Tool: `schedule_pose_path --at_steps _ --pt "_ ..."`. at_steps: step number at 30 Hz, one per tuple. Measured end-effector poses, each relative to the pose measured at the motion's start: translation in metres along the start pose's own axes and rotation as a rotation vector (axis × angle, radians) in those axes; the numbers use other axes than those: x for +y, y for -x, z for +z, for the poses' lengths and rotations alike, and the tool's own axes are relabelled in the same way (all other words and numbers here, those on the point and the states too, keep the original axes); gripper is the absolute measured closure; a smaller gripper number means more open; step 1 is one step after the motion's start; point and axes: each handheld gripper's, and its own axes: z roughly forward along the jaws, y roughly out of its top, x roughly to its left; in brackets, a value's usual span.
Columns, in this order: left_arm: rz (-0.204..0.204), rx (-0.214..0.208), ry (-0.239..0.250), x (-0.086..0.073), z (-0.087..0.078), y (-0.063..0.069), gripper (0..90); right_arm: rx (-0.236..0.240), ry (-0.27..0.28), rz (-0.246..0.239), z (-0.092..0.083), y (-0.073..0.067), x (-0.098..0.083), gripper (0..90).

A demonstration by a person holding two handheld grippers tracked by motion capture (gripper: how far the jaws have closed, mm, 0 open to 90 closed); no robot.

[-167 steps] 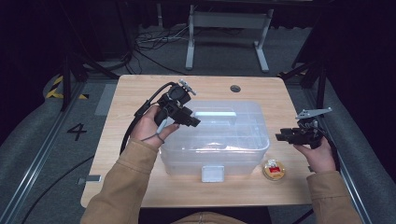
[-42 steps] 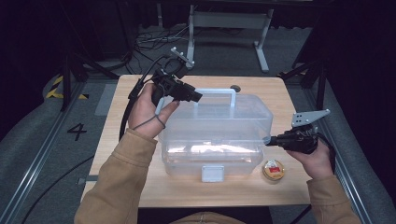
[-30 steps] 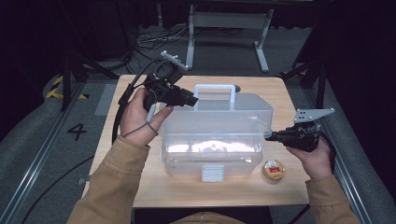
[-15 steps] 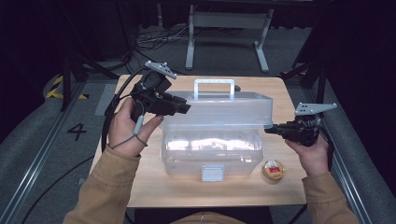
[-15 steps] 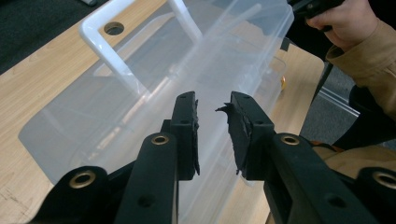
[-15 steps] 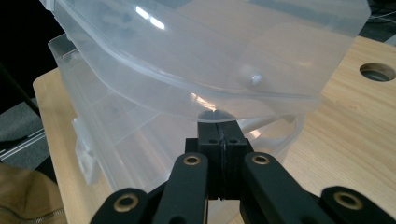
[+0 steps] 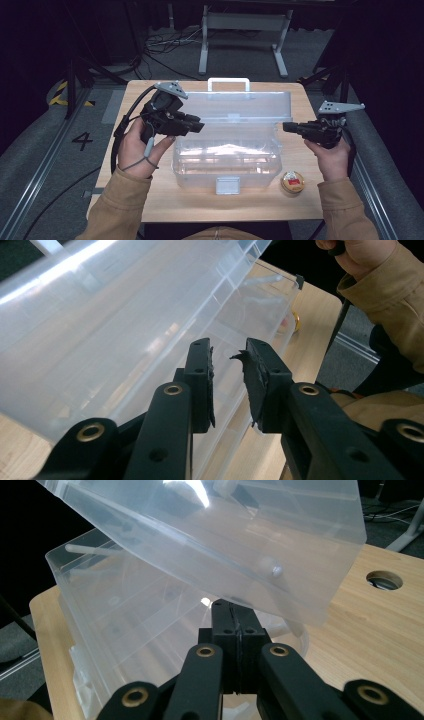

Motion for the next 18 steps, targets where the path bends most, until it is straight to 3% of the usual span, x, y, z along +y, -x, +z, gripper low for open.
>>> schedule_pose_path --at_steps 7,16,18 --pt "-0.033 -0.017 0.018 -0.014 0.009 -0.007 73.5 -0.008 0.027 0.011 0.001 0.002 0.0 90.0" --pt "-0.041 0.021 0.052 -0.034 0.02 -0.015 73.0 -0.028 0.048 -0.006 0.002 0.0 -0.003 90.0" --pt "-0.062 0.02 0.067 -0.04 0.023 -0.018 73.2 -0.031 0.048 -0.008 0.002 0.0 -0.003 90.0"
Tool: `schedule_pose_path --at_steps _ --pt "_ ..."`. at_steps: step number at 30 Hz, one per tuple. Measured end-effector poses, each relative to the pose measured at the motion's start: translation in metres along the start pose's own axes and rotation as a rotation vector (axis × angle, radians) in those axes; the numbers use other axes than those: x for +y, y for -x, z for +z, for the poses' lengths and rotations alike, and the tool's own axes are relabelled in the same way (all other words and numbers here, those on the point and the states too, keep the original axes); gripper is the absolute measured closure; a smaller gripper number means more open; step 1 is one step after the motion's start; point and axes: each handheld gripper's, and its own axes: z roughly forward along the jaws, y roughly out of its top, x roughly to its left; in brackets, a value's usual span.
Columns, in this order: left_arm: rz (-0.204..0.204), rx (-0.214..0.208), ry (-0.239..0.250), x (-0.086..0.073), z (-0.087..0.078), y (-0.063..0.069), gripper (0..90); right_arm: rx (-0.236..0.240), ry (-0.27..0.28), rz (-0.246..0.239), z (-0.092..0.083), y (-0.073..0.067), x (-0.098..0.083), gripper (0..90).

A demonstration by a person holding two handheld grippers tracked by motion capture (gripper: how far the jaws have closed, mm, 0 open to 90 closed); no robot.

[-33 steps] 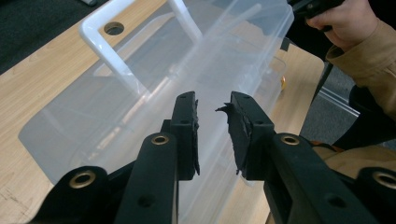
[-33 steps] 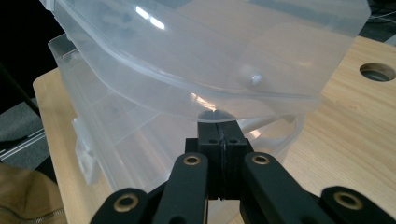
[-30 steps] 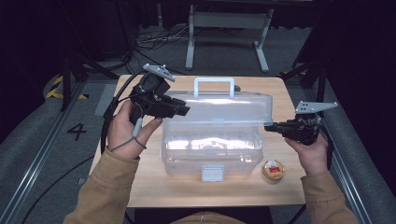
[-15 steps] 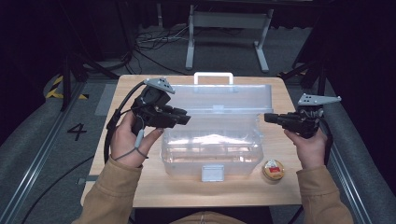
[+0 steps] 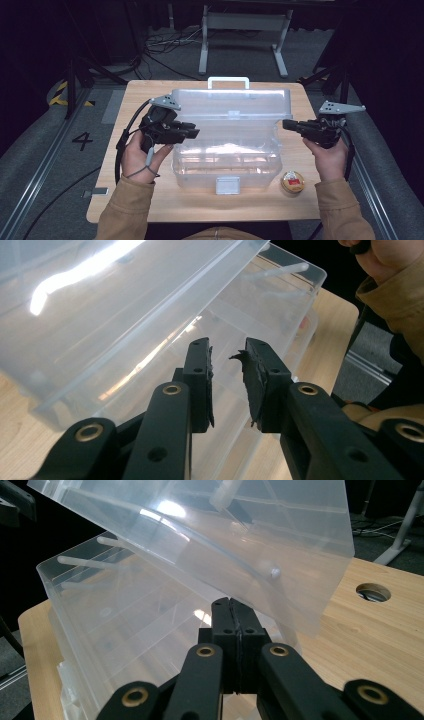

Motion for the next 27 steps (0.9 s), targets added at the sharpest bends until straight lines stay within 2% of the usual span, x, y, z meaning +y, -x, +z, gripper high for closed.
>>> schedule_pose_path --at_steps 2,4,5,9,10,11,14,20,27 --pt "-0.012 0.003 0.012 -0.004 0.002 -0.005 73.2 -0.004 0.002 -0.004 0.0 -0.001 0.0 90.0" --pt "-0.028 0.029 0.036 -0.009 0.002 -0.008 73.3 -0.008 0.004 -0.006 0.0 -0.001 -0.001 90.0" --pt "-0.028 0.029 0.036 -0.009 0.002 -0.008 74.3 -0.008 0.004 -0.006 0.0 -0.001 -0.001 90.0" --pt "-0.057 0.093 0.088 -0.02 0.004 -0.015 77.2 -0.007 0.008 -0.009 0.0 -0.002 -0.001 90.0" --pt "-0.069 0.097 0.097 -0.021 0.004 -0.016 78.7 -0.007 0.01 -0.01 0.0 -0.002 -0.002 90.0" --pt "-0.075 0.1 0.099 -0.022 0.004 -0.017 79.3 -0.005 0.01 -0.009 0.0 -0.002 -0.002 90.0" --pt "-0.094 0.149 0.107 -0.026 0.004 -0.022 83.3 -0.005 0.009 -0.01 0.0 -0.002 -0.002 90.0" --pt "-0.114 0.176 0.114 -0.03 0.007 -0.028 88.9 -0.008 0.01 -0.011 0.0 -0.004 -0.003 90.0" --pt "-0.107 0.19 0.134 -0.031 0.009 -0.029 89.3 -0.004 0.008 -0.012 -0.001 -0.004 -0.004 90.0"
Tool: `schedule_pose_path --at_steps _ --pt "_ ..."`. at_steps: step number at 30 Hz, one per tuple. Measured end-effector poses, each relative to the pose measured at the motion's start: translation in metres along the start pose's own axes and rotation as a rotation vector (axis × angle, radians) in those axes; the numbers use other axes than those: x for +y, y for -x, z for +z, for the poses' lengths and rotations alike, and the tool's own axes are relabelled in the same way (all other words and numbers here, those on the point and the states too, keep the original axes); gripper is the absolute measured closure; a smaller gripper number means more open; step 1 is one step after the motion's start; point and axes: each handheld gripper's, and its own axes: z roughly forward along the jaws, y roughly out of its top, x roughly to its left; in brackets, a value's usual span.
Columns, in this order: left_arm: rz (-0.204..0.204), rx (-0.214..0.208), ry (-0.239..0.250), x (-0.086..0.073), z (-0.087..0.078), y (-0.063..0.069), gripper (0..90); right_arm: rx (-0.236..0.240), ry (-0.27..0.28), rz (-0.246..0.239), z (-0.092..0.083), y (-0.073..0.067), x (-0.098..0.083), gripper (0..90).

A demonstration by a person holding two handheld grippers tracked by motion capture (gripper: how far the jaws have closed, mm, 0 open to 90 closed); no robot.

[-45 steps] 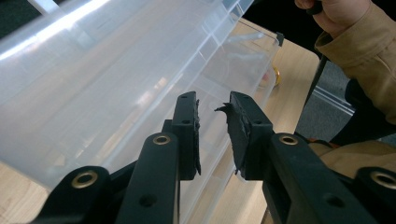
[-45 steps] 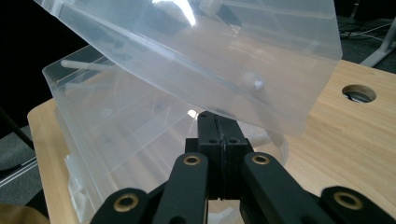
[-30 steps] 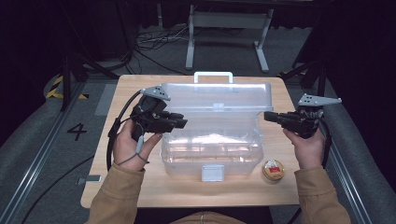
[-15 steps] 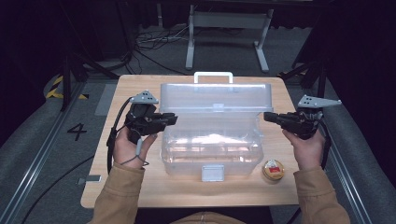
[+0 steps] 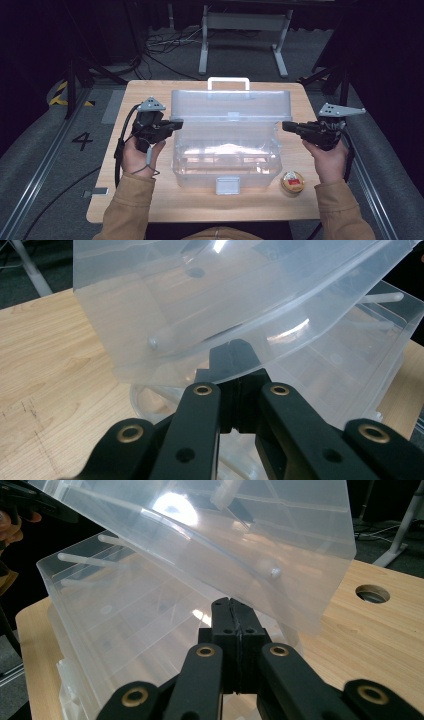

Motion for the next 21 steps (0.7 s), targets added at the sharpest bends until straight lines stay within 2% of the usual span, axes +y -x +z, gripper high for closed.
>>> schedule_pose_path --at_steps 9,16,18,21 --pt "-0.015 -0.004 0.004 0.002 -0.001 -0.004 89.4 0.013 -0.002 0.001 -0.001 -0.002 -0.002 90.0" --pt "-0.014 -0.01 0.006 0.005 -0.001 -0.007 89.6 0.092 0.001 0.046 -0.005 -0.001 -0.004 73.6" --pt "-0.018 -0.014 0.008 0.006 -0.001 -0.008 89.5 0.081 -0.002 0.041 -0.006 -0.003 -0.004 70.2" --pt "-0.009 -0.012 0.012 0.007 -0.001 -0.009 89.6 0.039 0.009 0.022 -0.01 -0.005 -0.005 65.6"
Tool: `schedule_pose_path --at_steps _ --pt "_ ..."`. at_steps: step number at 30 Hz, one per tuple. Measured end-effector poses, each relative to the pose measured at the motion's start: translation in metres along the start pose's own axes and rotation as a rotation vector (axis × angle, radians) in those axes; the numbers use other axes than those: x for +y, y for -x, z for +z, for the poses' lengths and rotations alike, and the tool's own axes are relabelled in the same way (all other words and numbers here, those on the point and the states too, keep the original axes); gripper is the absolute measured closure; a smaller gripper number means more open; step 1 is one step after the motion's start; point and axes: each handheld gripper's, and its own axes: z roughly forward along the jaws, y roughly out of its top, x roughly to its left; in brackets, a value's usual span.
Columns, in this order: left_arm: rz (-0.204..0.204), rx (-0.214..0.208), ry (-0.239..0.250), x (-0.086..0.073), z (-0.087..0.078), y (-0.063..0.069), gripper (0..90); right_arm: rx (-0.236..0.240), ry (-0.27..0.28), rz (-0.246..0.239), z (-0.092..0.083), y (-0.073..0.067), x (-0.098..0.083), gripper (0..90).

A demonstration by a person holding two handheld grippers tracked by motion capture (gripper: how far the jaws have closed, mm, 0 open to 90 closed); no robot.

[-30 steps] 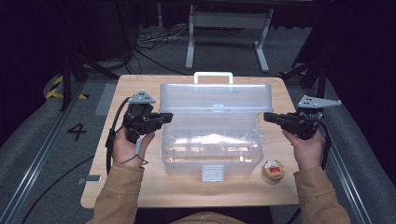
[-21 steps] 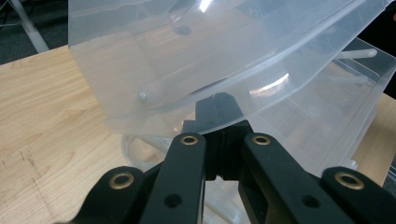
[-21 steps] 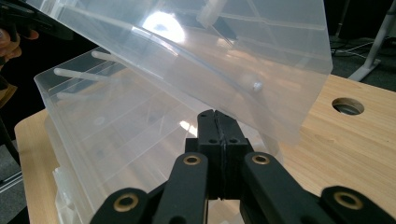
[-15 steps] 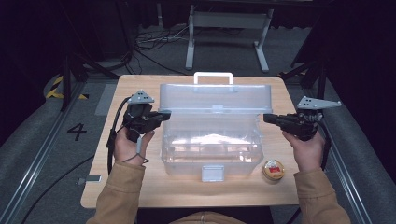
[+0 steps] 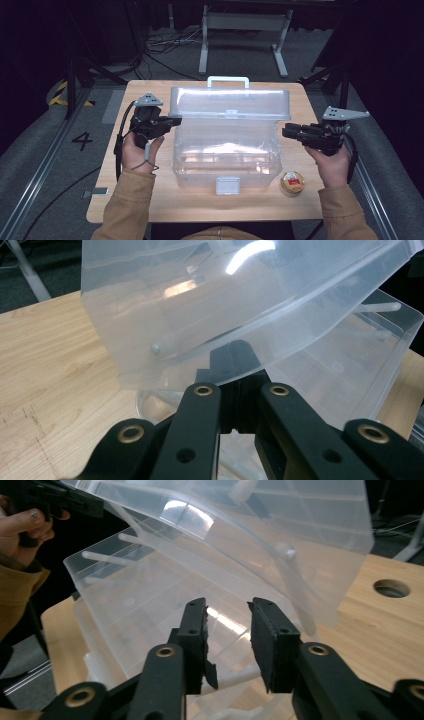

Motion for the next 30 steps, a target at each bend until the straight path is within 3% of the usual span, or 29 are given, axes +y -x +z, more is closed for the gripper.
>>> schedule_pose_path --at_steps 3,5,8,12,13,14,19,20,22,30 --pt "-0.001 -0.003 0.0 0.0 0.0 -0.001 89.5 -0.023 0.02 0.0 -0.003 -0.001 0.0 60.3" --pt "-0.003 -0.009 0.001 0.0 0.0 -0.001 89.5 -0.048 0.064 -0.008 -0.008 0.001 0.0 51.0" --pt "-0.004 -0.009 0.001 0.001 0.0 -0.001 89.5 -0.062 0.095 -0.011 -0.01 0.003 0.0 48.8" --pt "-0.006 -0.011 0.002 0.001 0.0 -0.001 89.5 -0.167 0.103 -0.064 -0.009 -0.002 -0.001 32.0" --pt "-0.006 -0.011 0.002 0.001 0.0 -0.001 89.5 -0.232 0.104 -0.075 -0.005 -0.006 -0.003 31.0" --pt "-0.006 -0.011 0.002 0.001 0.0 -0.001 89.5 -0.255 0.108 -0.083 -0.004 -0.008 -0.004 33.1" --pt "-0.006 -0.014 0.004 0.001 0.0 -0.001 89.5 -0.282 0.115 -0.07 0.004 -0.013 -0.003 36.7" --pt "-0.006 -0.013 0.001 0.0 0.0 -0.001 89.5 -0.323 0.121 -0.057 0.009 -0.016 0.0 36.8" --pt "-0.007 -0.012 0.0 0.0 0.0 -0.001 89.5 -0.333 0.122 -0.056 0.011 -0.017 0.001 36.8" --pt "-0.005 -0.006 -0.004 -0.002 0.0 0.001 89.4 -0.407 0.094 -0.074 0.031 -0.017 0.01 33.7"
